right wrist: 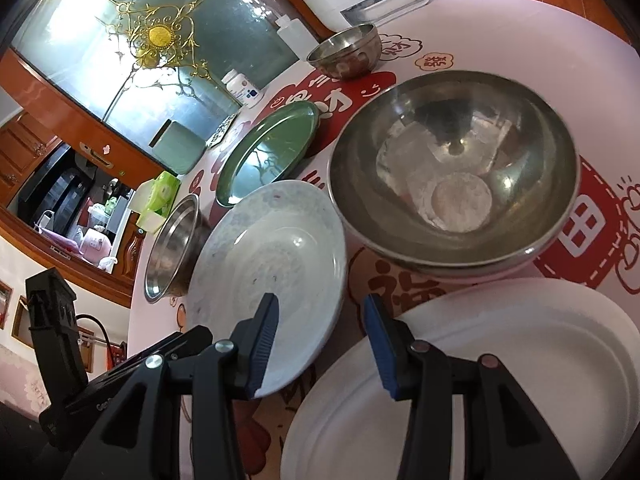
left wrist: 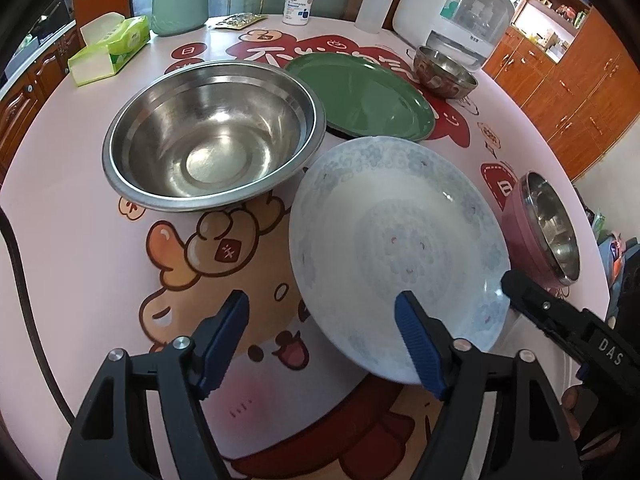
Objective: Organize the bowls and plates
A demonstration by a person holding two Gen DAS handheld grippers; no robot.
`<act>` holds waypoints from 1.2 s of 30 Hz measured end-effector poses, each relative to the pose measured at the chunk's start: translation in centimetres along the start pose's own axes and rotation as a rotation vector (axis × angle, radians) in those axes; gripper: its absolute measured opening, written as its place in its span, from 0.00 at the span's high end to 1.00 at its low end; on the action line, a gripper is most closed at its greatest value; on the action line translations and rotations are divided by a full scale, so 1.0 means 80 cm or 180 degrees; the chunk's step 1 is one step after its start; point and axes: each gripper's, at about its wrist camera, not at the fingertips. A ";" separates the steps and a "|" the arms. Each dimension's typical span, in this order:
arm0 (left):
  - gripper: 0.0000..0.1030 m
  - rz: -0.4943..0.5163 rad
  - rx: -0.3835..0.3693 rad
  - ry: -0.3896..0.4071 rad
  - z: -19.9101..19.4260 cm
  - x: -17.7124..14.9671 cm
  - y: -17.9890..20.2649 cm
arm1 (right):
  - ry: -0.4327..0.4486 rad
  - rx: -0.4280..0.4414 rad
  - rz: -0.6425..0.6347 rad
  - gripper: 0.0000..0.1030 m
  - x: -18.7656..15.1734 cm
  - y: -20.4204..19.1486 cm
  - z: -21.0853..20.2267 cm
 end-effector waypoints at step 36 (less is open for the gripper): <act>0.84 -0.0036 -0.0141 -0.0019 0.013 0.004 -0.013 | -0.0020 -0.0071 -0.0118 0.91 0.018 0.000 0.016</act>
Point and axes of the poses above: each gripper's, at about its wrist camera, not at the fingertips, and z roughly the way its jaws point, y to its right, x to its top, and after that the axes turned 10 degrees about -x, right-handed
